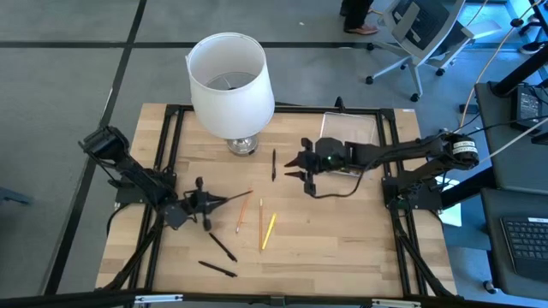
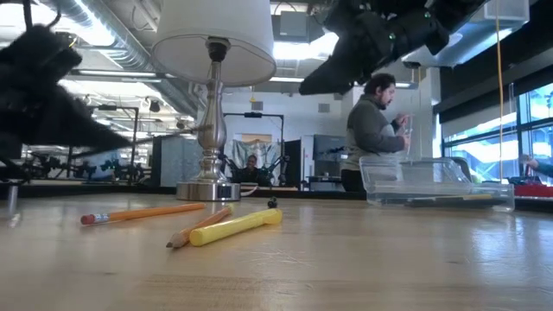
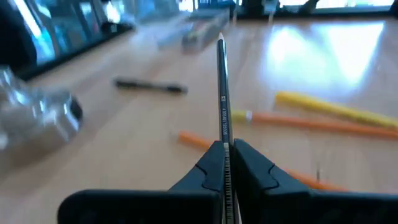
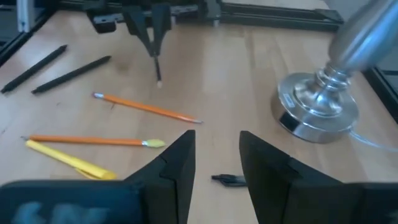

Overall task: Pick & place school supplies into a supply box
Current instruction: Put the black pencil into the transparent supply box

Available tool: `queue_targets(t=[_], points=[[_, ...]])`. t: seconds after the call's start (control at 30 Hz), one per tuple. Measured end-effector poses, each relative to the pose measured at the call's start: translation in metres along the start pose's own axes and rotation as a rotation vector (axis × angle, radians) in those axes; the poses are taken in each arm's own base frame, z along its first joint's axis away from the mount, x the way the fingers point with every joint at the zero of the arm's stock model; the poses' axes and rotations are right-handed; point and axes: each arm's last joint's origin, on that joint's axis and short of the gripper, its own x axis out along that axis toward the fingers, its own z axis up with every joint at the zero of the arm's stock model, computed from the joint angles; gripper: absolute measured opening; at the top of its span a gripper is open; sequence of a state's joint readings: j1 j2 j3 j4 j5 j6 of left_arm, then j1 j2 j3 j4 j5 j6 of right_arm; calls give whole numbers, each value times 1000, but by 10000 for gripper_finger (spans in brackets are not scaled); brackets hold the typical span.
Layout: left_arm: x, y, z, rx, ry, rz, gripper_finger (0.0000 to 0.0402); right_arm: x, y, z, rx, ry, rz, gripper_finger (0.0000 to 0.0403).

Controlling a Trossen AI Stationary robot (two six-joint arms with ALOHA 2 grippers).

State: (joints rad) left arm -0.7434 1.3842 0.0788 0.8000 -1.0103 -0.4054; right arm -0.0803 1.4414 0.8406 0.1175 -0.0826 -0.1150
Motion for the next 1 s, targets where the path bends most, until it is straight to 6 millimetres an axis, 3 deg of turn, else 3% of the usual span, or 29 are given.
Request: queue_targets(t=[0.2, 0.4, 0.73, 1.0], points=[[7, -2, 26, 48, -145, -48, 10, 1, 13, 2, -82, -10, 36, 129], [11, 1, 49, 120, -310, -173, 8, 2, 26, 15, -146, -140, 59, 129], [24, 2, 71, 249, -453, -244, 9, 21, 50, 28, -283, -428, 129, 129], [33, 3, 83, 268, -491, -238, 11, 35, 56, 26, -345, -561, 192, 129]])
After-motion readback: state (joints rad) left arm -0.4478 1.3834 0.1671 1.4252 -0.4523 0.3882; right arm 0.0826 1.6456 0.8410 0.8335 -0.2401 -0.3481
